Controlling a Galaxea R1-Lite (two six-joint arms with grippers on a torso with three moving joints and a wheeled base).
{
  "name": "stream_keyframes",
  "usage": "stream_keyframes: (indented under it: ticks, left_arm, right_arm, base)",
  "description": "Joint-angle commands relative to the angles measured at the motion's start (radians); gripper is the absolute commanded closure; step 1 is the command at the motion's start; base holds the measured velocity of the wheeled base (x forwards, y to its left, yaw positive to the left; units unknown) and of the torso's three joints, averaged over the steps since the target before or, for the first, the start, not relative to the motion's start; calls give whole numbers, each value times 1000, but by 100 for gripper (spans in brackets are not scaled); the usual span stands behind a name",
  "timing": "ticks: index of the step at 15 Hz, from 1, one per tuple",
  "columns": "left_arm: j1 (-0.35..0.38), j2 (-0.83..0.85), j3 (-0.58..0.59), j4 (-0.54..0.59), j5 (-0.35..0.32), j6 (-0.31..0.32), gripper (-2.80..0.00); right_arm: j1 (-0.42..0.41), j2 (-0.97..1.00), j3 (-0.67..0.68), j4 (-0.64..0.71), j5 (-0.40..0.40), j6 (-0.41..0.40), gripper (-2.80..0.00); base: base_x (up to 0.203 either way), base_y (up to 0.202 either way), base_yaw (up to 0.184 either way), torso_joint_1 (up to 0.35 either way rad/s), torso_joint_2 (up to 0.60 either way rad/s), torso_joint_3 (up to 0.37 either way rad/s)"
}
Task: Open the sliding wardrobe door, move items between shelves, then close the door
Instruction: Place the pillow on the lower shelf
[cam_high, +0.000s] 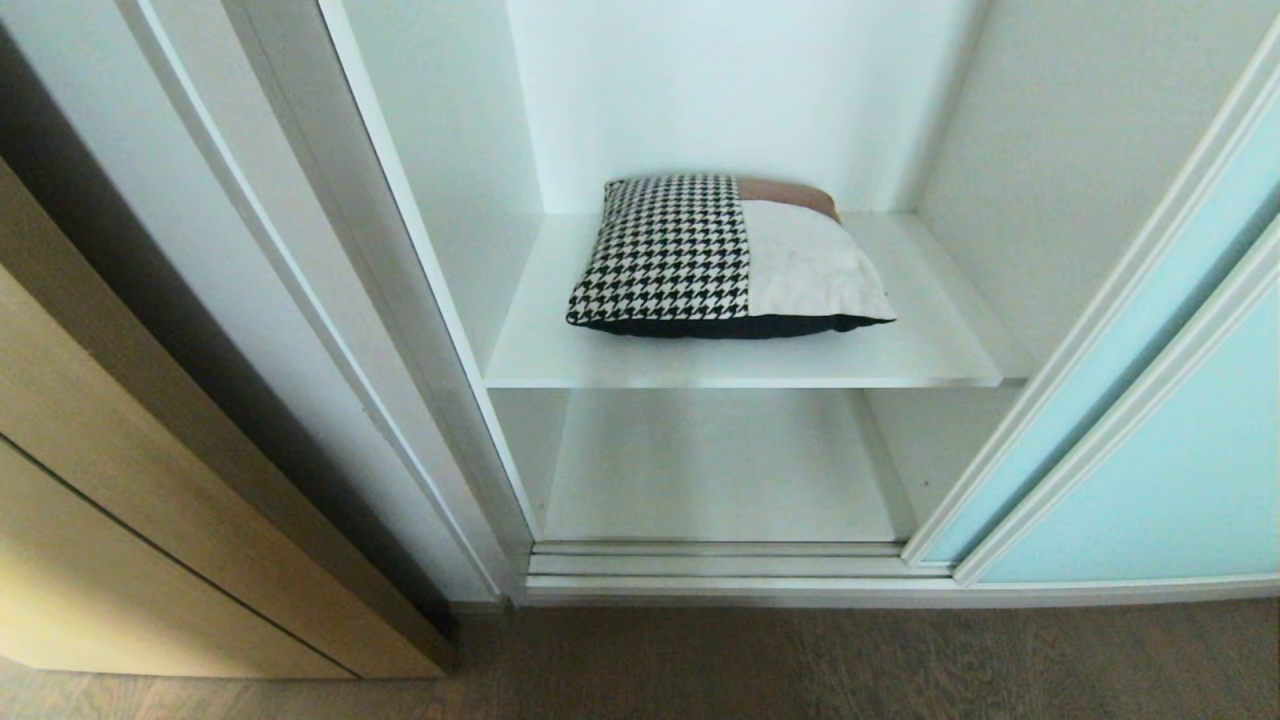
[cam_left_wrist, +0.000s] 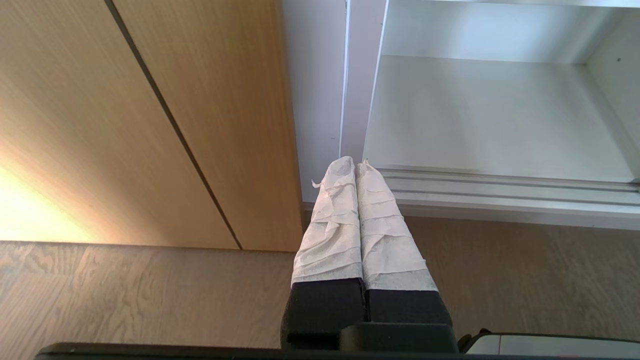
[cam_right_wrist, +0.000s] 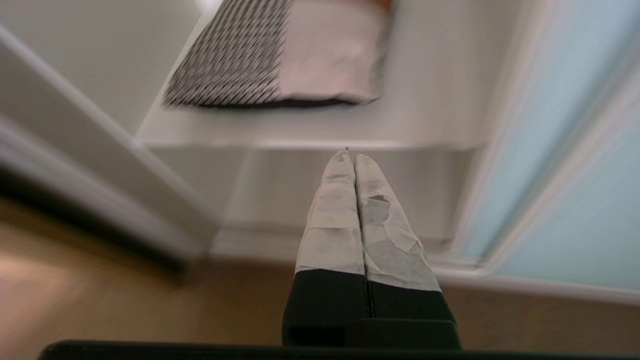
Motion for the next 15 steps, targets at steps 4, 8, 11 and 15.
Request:
stream_keyframes:
  ticks: [4,8,11,15]
  left_arm:
    - [1,1,0,0,0,0,0]
    - [1,1,0,0,0,0,0]
    - [1,1,0,0,0,0,0]
    - [-1,1,0,0,0,0,0]
  right_arm:
    - [60,433,-162,-66,46,153,0]
    - [35,663,-230,-106,109,287,0]
    - [-7,840,-300,-156,103,328,0]
    - [-55,965,-405,-196,111,371,-280]
  base:
    - [0,0,0,0,0,0]
    - [0,0,0,0,0,0]
    - [0,0,0,0,0,0]
    - [0,0,0,0,0,0]
